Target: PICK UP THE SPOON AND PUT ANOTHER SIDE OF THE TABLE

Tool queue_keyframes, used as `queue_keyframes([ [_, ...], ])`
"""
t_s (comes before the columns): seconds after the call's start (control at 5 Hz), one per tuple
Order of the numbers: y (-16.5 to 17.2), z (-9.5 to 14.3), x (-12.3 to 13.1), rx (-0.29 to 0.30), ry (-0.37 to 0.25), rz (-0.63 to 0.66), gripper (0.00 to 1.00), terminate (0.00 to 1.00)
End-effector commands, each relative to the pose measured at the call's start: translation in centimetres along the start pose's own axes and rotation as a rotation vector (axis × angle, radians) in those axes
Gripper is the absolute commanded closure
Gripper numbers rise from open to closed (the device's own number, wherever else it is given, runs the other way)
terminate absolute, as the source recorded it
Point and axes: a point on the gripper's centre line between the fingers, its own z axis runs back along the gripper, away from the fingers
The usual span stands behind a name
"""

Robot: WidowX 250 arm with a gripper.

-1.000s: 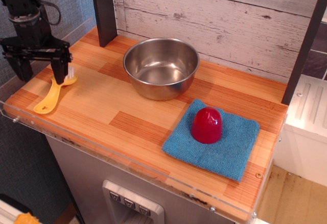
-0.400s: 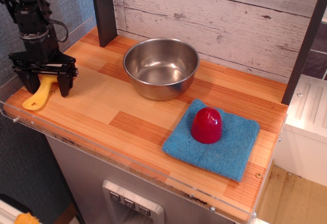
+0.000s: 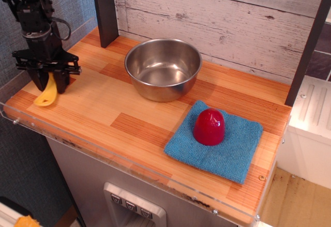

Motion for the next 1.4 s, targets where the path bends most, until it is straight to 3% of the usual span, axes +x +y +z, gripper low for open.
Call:
queue_keyframes([
  [0.0, -0.1, 6.5, -0.3, -0.056, -0.075, 0.013, 1.0, 0.0],
  [0.2, -2.4, 11.6, -0.2, -0.07, -0.187, 0.011, 1.0, 0.0],
  [0.4, -7.5, 15.1, 0.1, -0.112, -0.222, -0.099, 1.0, 0.0],
  [0.6, -13.3, 14.2, 1.0, -0.135, -0.121, -0.183, 1.0, 0.0],
  [0.8, -18.1, 13.2, 1.9, -0.138, -0.086, -0.152, 1.0, 0.0],
  [1.0, -23.0, 12.6, 1.5, -0.082, -0.119, -0.189, 1.0, 0.0],
  [1.2, -25.9, 11.9, 0.2, -0.003, -0.149, -0.316, 1.0, 0.0],
])
